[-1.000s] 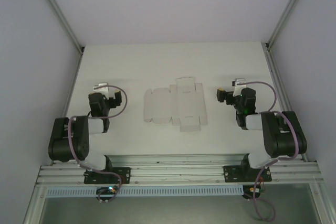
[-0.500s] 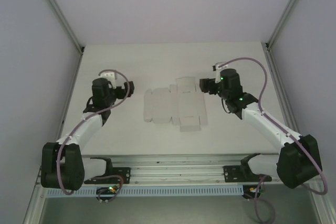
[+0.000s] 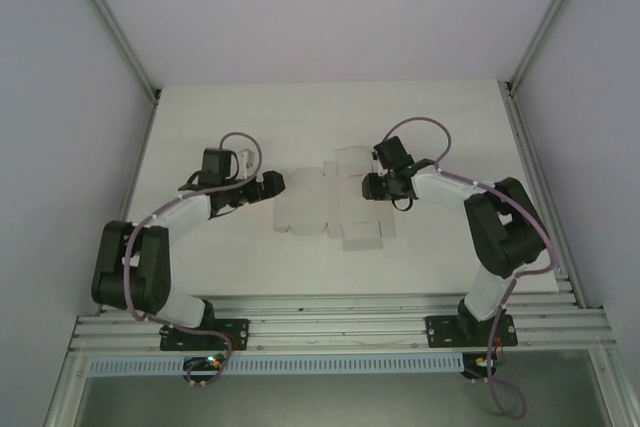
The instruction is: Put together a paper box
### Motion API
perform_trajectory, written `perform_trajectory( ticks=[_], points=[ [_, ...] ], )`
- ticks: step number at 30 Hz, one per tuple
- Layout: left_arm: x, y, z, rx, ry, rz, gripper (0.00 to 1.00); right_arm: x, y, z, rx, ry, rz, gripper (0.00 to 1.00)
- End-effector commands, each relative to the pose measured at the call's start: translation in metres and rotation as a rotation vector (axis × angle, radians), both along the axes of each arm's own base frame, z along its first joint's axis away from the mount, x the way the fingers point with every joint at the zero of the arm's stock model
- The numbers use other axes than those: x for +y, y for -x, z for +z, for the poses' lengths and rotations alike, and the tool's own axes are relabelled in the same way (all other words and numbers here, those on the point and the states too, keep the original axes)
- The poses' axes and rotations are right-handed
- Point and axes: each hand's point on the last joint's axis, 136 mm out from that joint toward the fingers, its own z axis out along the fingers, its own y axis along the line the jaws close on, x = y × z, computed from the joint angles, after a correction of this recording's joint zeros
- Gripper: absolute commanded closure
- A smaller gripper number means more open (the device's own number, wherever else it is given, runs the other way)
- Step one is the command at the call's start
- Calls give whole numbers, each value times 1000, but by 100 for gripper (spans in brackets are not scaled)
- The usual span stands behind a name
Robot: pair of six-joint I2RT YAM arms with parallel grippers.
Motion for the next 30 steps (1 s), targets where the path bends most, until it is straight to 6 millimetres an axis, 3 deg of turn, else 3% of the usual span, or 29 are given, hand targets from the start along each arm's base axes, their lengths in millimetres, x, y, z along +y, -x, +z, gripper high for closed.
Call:
perform_trajectory(
  ticks=[1, 6, 10, 16, 25, 30],
  points=[
    [-16, 0, 3, 64, 75, -43, 0, -4, 9, -20, 87, 15, -44, 62],
    [-28, 1, -12, 128, 124, -82, 0, -17, 25, -50, 163, 64, -65, 70],
    [-30, -1, -28, 189, 109, -86, 0, -24, 34, -61, 181, 61, -88, 70],
    [-40, 0, -29, 213, 157, -122, 0, -31, 45, -74, 221, 49, -114, 75],
    [-54, 7, -36, 239, 276, -165, 0, -36, 53, -85, 255, 21, -146, 74],
    [-61, 8, -17, 185, 353, -200, 1, -38, 55, -90, 255, 18, -163, 74]
  ],
)
